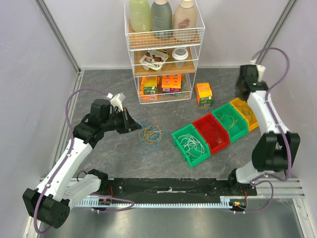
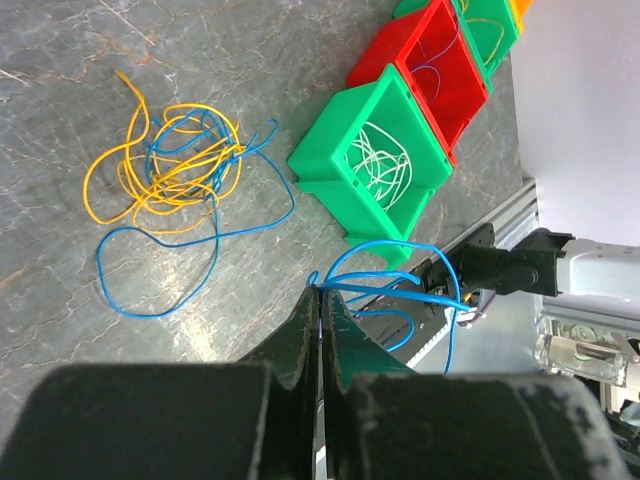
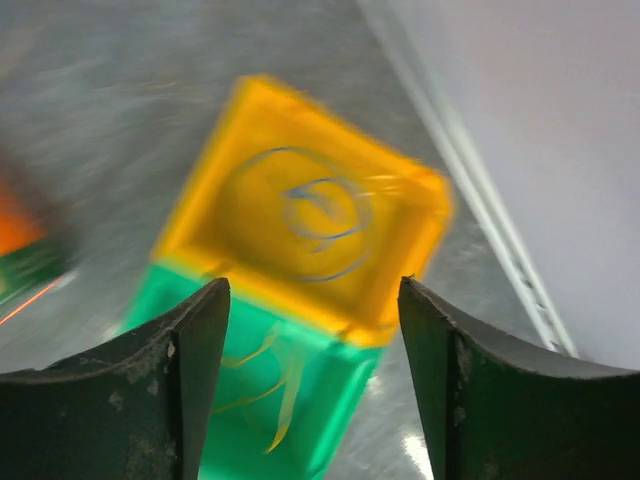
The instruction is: Untangle the cables
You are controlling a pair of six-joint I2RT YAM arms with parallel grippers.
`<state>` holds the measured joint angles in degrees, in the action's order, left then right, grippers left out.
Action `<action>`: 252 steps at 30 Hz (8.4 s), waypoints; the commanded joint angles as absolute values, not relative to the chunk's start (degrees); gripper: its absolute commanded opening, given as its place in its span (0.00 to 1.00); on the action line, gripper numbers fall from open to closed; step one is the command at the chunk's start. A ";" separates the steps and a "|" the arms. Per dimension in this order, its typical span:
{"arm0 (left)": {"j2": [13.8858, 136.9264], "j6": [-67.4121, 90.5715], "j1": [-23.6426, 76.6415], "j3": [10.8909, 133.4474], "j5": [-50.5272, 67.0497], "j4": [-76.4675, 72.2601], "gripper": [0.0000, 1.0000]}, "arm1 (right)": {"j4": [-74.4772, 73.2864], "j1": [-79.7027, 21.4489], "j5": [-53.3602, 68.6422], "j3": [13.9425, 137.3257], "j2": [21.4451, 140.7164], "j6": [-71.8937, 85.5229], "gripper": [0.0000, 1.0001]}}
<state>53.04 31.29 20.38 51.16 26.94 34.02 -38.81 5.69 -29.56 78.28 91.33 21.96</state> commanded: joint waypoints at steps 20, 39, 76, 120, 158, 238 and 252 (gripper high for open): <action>58.53 32.70 20.65 47.11 37.52 26.46 0.04 | -8.88 -45.52 32.16 62.41 83.32 28.74 0.83; 53.97 30.85 20.65 46.50 33.31 25.75 0.53 | -9.67 -46.93 18.90 57.13 74.27 27.78 0.00; 51.85 28.30 20.83 43.59 39.55 24.17 0.51 | -1.49 -46.93 23.73 65.65 69.17 32.96 0.00; 42.91 25.85 20.83 47.63 23.49 27.16 0.02 | -3.69 -46.93 26.99 62.76 68.38 29.62 0.09; 38.14 18.72 20.74 78.92 14.06 30.59 0.02 | 14.23 -50.80 26.63 63.19 78.31 36.47 0.63; 34.54 18.20 20.83 74.89 -24.51 37.88 0.02 | -3.43 -57.22 -10.09 60.12 67.52 37.61 0.00; 33.93 16.44 20.83 69.87 -23.20 36.74 0.02 | 6.08 -57.22 -5.89 53.26 59.24 34.90 0.00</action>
